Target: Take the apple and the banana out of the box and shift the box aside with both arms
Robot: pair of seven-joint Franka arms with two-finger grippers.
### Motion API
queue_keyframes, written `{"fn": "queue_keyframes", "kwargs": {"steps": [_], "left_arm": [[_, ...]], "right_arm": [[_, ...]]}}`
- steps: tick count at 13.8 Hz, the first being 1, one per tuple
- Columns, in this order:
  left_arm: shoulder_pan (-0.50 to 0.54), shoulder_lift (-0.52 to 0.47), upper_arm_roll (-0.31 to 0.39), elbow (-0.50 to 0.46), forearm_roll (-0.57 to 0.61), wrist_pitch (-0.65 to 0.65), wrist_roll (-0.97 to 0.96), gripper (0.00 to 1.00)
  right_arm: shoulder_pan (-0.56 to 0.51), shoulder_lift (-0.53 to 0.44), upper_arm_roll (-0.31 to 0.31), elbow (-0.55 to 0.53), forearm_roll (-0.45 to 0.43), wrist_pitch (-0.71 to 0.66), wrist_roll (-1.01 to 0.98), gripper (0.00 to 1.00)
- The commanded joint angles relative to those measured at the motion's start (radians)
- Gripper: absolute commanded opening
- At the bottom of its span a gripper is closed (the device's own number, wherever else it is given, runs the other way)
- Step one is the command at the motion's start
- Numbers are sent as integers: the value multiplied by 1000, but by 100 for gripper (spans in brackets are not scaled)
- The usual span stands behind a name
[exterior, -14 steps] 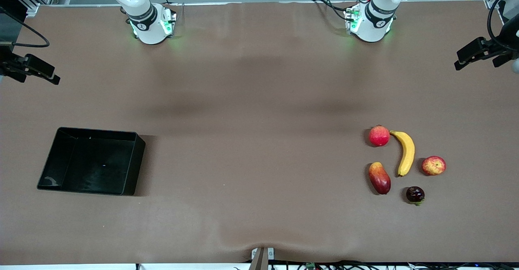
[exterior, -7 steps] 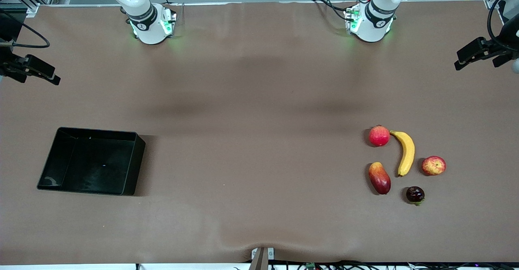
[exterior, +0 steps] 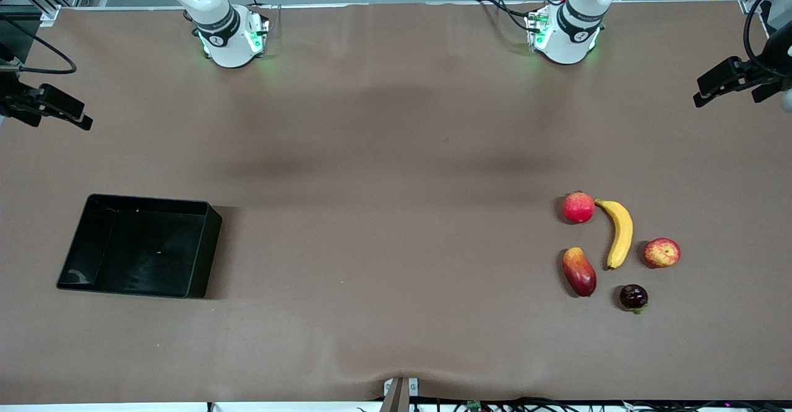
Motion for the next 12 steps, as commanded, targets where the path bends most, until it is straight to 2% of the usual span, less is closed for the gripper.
{"fn": "queue_keyframes", "kwargs": {"steps": [1, 12], "left_arm": [[0, 2, -1, 18, -1, -19, 10, 100], [-1, 2, -1, 27, 2, -19, 5, 100]], "right_arm": [[1, -1, 0, 2, 0, -3, 1, 100], [4, -1, 0, -2, 0, 2, 0, 100]]}}
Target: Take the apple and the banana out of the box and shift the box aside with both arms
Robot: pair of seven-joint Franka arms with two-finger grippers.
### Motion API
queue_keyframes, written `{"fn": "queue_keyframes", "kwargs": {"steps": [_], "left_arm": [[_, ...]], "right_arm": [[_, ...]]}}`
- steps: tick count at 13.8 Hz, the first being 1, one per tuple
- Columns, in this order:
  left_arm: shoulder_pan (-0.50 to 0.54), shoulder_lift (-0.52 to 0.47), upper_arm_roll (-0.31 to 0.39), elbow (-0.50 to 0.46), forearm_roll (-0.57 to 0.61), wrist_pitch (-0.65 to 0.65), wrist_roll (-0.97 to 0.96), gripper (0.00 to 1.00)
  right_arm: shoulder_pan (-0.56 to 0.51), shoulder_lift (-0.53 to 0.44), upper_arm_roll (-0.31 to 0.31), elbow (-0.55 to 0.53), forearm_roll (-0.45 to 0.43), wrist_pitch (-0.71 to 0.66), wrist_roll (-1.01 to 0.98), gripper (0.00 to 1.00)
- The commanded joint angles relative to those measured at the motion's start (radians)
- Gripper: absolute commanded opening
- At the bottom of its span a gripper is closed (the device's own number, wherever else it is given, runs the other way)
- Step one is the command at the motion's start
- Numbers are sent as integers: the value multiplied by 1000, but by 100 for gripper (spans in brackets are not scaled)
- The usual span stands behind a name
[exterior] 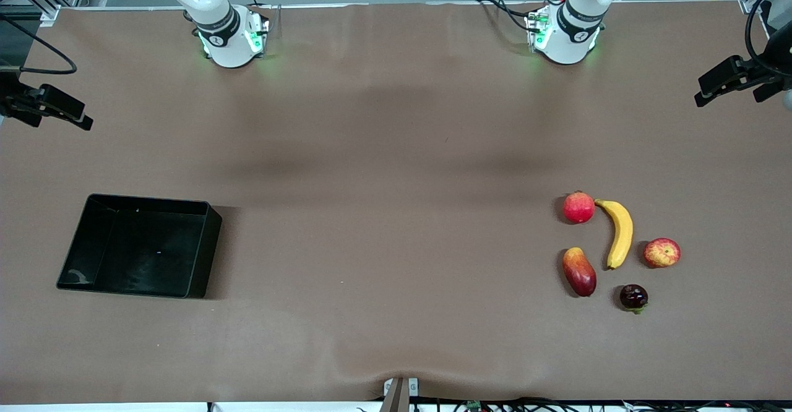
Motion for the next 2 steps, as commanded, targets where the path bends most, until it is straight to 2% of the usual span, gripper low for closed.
{"fn": "queue_keyframes", "kwargs": {"steps": [1, 2], "left_arm": [[-3, 2, -1, 21, 1, -19, 4, 100], [-4, 2, -1, 20, 1, -19, 2, 100]], "right_arm": [[5, -2, -1, -2, 0, 3, 0, 100], [7, -2, 1, -2, 0, 3, 0, 100]]}}
